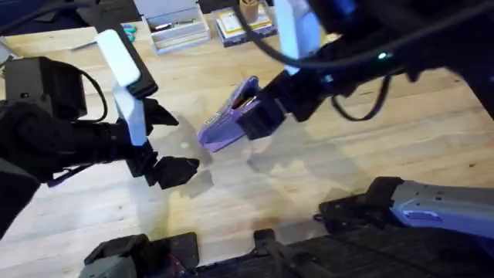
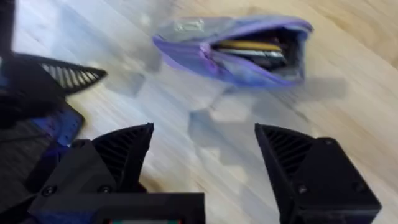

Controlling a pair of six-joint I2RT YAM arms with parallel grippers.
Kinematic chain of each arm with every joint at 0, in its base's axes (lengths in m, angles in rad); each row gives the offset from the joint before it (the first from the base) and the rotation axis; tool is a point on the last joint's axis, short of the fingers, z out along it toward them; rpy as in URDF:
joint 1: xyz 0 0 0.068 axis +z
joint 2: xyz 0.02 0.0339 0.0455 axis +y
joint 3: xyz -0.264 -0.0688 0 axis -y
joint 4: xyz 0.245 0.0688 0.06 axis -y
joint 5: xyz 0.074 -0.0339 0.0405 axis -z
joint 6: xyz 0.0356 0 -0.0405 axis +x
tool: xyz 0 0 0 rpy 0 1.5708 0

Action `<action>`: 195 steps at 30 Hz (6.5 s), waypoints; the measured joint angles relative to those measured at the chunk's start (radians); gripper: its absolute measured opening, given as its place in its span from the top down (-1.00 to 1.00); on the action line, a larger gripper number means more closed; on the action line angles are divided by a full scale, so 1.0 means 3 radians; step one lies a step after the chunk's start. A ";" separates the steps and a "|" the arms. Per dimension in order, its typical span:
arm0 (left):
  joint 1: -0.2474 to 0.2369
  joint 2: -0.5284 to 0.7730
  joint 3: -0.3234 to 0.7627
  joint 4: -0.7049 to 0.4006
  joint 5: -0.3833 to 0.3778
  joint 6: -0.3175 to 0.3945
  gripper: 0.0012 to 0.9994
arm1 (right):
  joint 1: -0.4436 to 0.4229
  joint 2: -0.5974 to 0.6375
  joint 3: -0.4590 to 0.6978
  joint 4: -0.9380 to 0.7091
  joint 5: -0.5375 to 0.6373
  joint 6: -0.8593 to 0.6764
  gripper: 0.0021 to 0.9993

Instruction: Unzip the bag, pick up the pens from the table one at a time and place them inside, then zip the bag closed.

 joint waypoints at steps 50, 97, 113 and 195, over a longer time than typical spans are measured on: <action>0.0000 0.0048 -0.0001 0.0001 0.0002 0.0025 -0.99 | 0.0376 0.0947 -0.0656 0.1658 0.0382 0.0667 0.20; 0.0000 0.0048 -0.0001 0.0225 0.0134 0.0036 -0.99 | 0.0374 0.0503 -0.0721 0.1801 0.0459 0.0744 0.94; 0.0000 0.0841 -0.0001 0.0987 0.0792 0.0035 -0.99 | 0.0374 0.0503 -0.0721 0.1806 0.0459 0.0789 0.94; -0.0004 0.1070 -0.0020 0.1057 0.1041 0.0037 0.92 | -0.1296 0.0331 -0.0720 0.1749 0.0788 0.0350 -1.00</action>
